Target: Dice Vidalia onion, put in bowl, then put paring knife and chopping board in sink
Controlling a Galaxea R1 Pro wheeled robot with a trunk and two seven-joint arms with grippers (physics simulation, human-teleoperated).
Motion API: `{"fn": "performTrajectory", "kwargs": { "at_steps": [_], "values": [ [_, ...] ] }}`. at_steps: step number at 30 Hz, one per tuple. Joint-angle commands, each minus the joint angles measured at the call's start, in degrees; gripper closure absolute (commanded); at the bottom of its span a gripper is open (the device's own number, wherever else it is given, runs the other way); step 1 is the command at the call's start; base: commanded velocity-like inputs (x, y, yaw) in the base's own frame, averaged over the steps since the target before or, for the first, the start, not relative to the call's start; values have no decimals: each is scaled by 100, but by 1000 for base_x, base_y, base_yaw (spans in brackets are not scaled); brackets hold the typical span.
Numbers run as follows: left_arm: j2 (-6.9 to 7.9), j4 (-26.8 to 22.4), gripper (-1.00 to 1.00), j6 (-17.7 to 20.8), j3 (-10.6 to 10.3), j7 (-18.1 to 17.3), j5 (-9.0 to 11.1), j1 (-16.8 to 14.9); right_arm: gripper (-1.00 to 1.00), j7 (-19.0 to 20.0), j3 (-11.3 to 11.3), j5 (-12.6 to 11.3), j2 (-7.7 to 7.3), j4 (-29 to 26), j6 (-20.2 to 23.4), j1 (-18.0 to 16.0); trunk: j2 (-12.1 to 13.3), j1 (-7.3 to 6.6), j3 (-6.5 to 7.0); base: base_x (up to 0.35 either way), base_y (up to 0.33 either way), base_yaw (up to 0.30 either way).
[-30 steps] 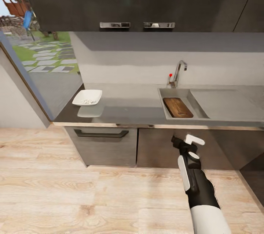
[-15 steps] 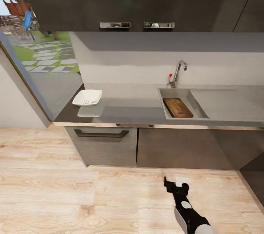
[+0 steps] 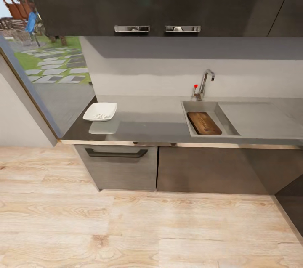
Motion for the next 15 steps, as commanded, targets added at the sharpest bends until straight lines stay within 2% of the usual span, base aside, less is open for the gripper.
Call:
{"fn": "performTrajectory", "kwargs": {
  "at_steps": [1, 4, 9, 13, 15],
  "values": [
    [8, -3, -100, -5, -49, 44, 39, -2, -100, -28, -30, 63, -2, 7, 58, 91, -10, 3, -9, 0, 0, 0],
    [4, 52, -100, 4, -49, 47, 40, -16, -100, -25, -35, 63, -18, 7, 195, 577, -10, 3, -9, 0, 0, 0],
    [-14, 80, -100, 214, -49, 48, 51, -19, -100, -25, -38, 60, -113, 7, 225, 1138, -10, 3, -9, 0, 0, 0],
    [-96, 85, -100, 1196, -54, 34, 57, -19, -100, -40, -38, 55, -133, 10, 260, 1492, -10, 3, -9, 0, 0, 0],
    [-151, 104, -100, 1693, -56, 33, 58, -19, -100, -31, -38, 54, -136, 14, 558, 1682, -10, 3, -9, 0, 0, 0]
  ]
}}
